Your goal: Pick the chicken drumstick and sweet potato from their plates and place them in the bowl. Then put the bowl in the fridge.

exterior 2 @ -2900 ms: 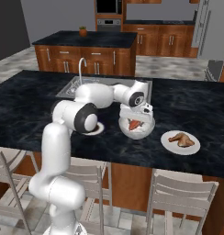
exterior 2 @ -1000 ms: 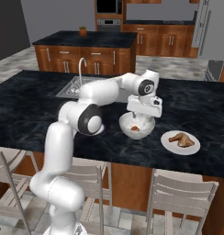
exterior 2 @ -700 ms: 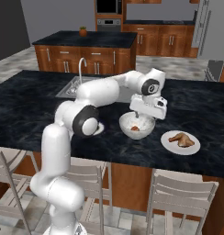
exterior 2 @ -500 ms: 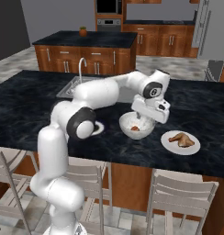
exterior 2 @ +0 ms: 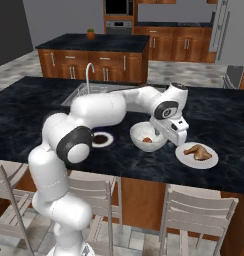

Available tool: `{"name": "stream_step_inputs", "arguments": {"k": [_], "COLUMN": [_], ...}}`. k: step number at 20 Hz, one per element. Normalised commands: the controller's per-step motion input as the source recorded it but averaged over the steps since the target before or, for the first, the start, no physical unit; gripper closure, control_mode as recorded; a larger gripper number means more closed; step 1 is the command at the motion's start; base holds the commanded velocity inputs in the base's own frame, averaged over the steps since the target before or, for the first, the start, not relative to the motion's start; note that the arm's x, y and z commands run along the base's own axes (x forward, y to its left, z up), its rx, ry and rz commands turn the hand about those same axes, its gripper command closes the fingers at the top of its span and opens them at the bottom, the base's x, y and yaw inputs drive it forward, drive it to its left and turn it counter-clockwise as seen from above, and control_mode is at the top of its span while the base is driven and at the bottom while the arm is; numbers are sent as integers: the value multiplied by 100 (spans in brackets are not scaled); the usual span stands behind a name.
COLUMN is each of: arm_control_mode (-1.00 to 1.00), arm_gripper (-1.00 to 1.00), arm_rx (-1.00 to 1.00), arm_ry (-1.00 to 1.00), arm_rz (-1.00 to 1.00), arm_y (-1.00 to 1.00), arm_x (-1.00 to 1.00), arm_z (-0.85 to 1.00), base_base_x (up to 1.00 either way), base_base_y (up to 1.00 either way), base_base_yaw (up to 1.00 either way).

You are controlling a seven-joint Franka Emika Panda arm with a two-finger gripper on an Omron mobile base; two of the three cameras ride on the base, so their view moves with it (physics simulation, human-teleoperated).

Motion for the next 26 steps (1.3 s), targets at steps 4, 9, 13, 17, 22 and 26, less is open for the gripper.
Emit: {"name": "stream_step_inputs", "arguments": {"k": [4,9,13,17,22,26], "arm_control_mode": [-100,-100,-100,-100,-100,-100], "arm_gripper": [-100,-100,-100,-100,-100,-100], "arm_rx": [-20,-12,0,0,0,1], "arm_ry": [2,12,16,9,9,-1], "arm_rz": [-34,-30,-21,-18,-14,-10], "arm_y": [-28,-25,-26,-31,-37,-28], "arm_x": [-13,14,22,23,22,19], "arm_z": [-4,-9,-12,-9,-2,-8], "base_base_x": [0,0,0,0,0,0], "base_base_y": [0,0,0,0,0,0], "base_base_yaw": [0,0,0,0,0,0]}}
